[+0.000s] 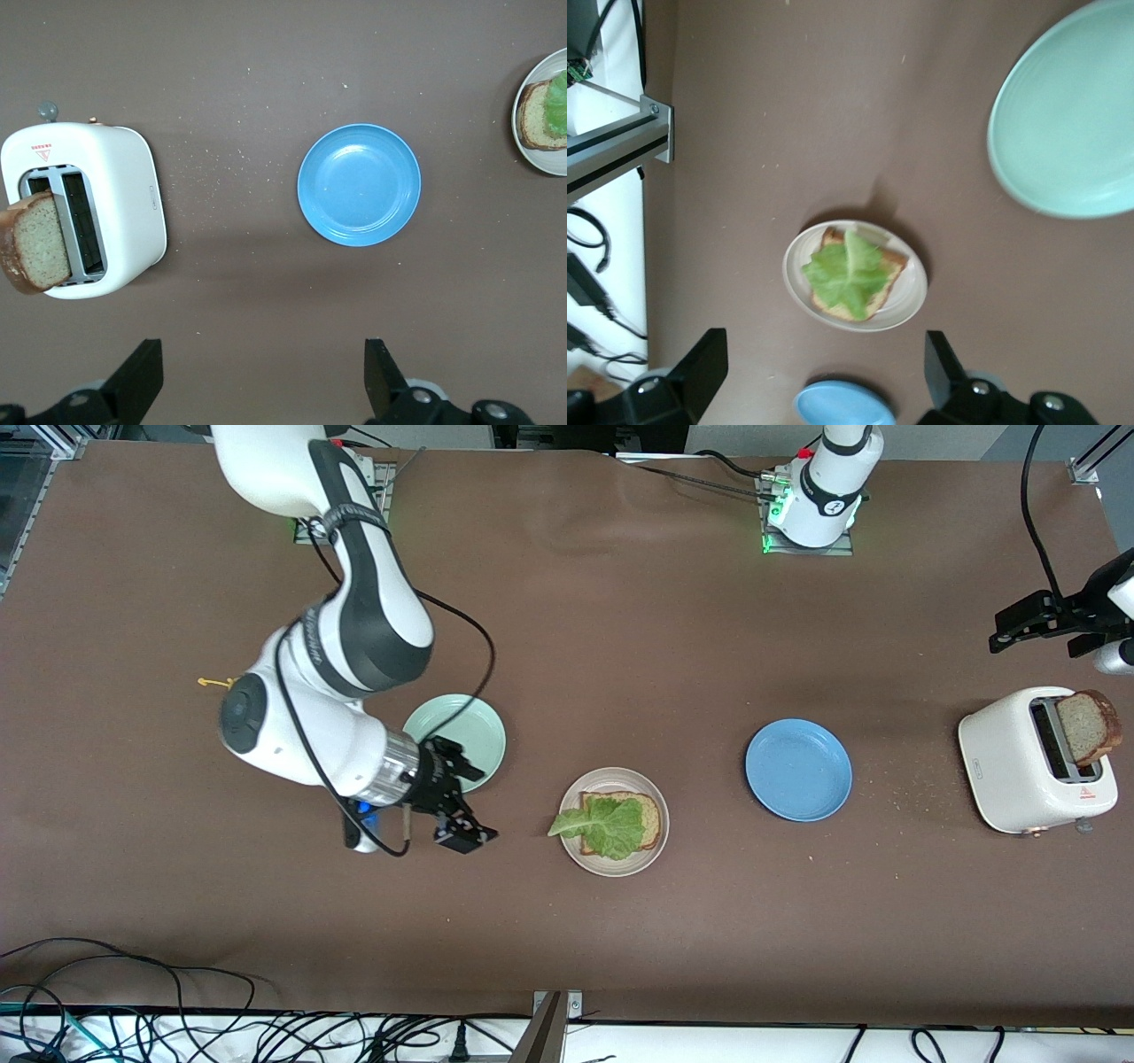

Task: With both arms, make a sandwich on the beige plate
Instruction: 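Move the right gripper back toward the yellow bottle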

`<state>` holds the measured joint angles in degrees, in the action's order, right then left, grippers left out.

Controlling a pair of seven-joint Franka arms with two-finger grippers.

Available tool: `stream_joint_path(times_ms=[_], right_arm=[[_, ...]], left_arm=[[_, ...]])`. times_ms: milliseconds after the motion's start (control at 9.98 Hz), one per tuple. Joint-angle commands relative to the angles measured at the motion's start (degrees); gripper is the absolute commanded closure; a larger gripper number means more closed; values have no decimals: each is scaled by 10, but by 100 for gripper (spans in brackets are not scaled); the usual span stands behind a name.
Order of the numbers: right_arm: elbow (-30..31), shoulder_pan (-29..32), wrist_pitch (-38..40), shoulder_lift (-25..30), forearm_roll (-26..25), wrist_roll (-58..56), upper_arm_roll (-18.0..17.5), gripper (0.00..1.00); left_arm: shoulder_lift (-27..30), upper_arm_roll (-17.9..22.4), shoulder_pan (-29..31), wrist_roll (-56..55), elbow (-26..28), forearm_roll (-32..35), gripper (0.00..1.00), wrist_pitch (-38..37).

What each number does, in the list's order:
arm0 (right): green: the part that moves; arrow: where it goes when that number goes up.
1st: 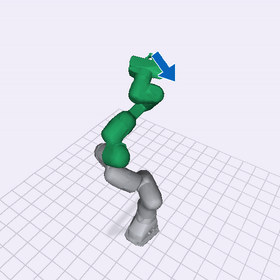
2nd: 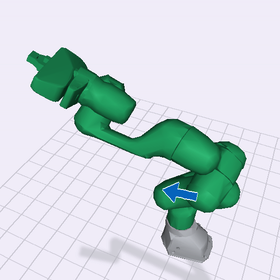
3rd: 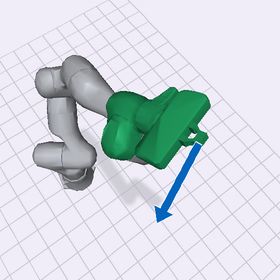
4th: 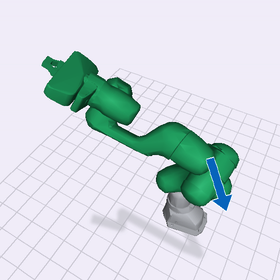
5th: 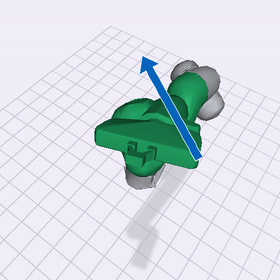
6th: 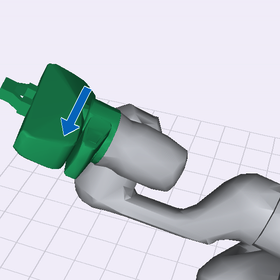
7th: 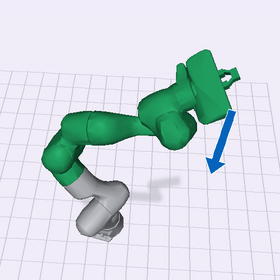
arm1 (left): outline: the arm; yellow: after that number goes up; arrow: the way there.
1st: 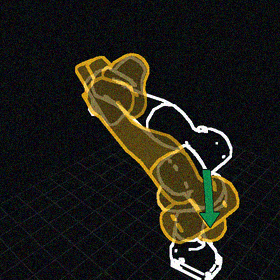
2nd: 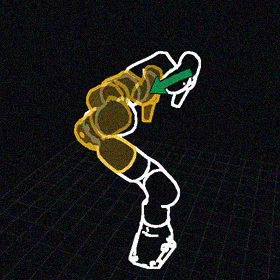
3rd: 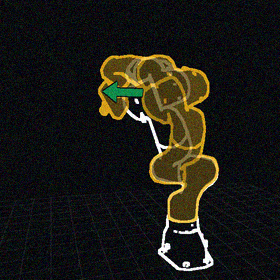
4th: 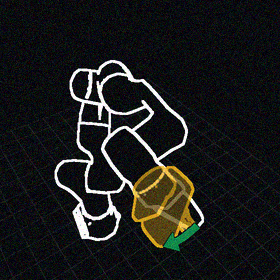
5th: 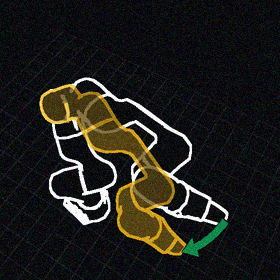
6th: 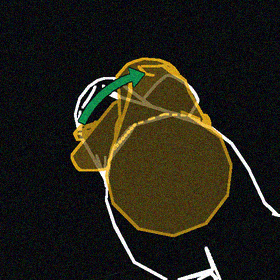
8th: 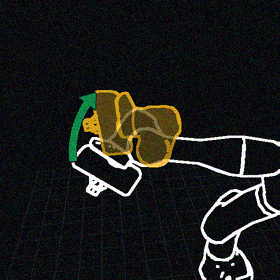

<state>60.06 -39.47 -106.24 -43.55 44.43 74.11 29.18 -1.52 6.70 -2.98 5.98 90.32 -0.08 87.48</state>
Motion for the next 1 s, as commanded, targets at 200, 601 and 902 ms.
stream_joint_path(times_ms=[200,601,902], right_arm=[[15,-6,246,50,-27,-337,194,0],[47,-6,289,49,-61,-714,345,0],[68,-5,251,49,-125,-833,356,0]], left_arm=[[-6,0,4,11,-16,-8,0,-12],[-6,0,3,11,-16,-8,0,-12],[-6,0,3,11,-16,-8,0,-12]])
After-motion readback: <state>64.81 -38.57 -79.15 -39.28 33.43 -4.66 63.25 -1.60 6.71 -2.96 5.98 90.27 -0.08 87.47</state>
